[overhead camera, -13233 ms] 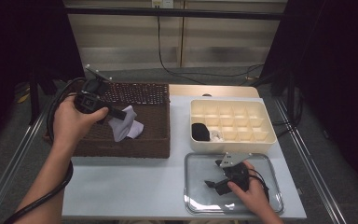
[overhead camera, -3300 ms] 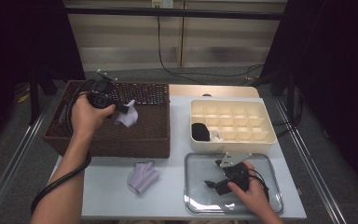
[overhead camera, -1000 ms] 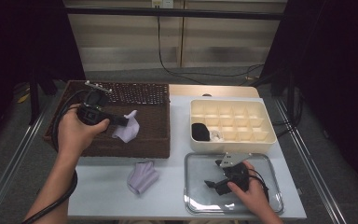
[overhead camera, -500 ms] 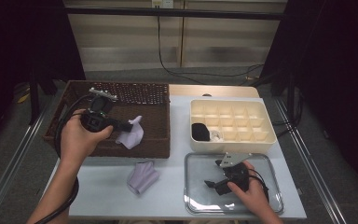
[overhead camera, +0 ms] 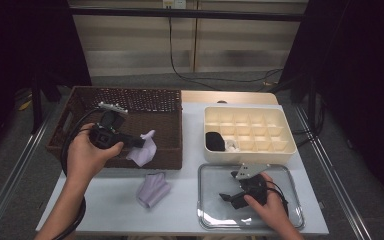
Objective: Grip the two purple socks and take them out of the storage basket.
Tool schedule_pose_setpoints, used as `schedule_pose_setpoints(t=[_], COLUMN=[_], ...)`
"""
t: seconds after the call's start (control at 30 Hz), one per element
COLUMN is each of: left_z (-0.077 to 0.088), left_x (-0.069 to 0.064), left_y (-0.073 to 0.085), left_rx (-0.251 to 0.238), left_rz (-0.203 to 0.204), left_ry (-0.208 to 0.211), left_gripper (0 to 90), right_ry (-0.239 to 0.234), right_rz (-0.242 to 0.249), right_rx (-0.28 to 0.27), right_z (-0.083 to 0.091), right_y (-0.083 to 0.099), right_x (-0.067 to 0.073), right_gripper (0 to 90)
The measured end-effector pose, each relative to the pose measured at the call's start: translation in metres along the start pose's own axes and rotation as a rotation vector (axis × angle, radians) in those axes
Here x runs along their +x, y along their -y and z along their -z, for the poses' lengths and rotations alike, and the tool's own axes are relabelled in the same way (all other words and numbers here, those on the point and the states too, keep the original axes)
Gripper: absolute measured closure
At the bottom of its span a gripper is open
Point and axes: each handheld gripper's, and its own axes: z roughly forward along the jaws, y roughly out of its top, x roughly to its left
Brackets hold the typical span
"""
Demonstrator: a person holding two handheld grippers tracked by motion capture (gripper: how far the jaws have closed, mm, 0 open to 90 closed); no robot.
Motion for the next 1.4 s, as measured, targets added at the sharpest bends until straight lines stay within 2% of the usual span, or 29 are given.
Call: schedule_pose_setpoints(t=[0.5, 0.83, 1.1, 1.2, 1.4], left_z=[-0.004, -0.007, -0.021, -0.028, -0.044], left_x=[-0.009, -0.021, -0.028, -0.031, -0.034], left_y=[0.013, 0.022, 0.030, 0.033, 0.041], left_rx=[-0.009, -0.014, -0.016, -0.009, -0.004], left_rz=[-0.005, -0.035, -0.057, -0.069, -0.066], left_ry=[0.027, 0.045, 0.074, 0.067, 0.096], left_gripper=[82.9, 82.9, 82.9, 82.6, 80.7], right_ry=[0.003, 0.003, 0.004, 0.004, 0.004], right_rz=[0.002, 0.002, 0.003, 0.003, 0.002], right_rx=[0.001, 0.001, 0.001, 0.000, 0.001], right_z=[0.000, 0.000, 0.000, 0.000, 0.000], right_y=[0.000, 0.000, 0.000, 0.000, 0.000], right_x=[0.000, 0.000, 0.000, 0.000, 0.000], right_gripper=[13.3, 13.3, 13.3, 13.3, 13.3])
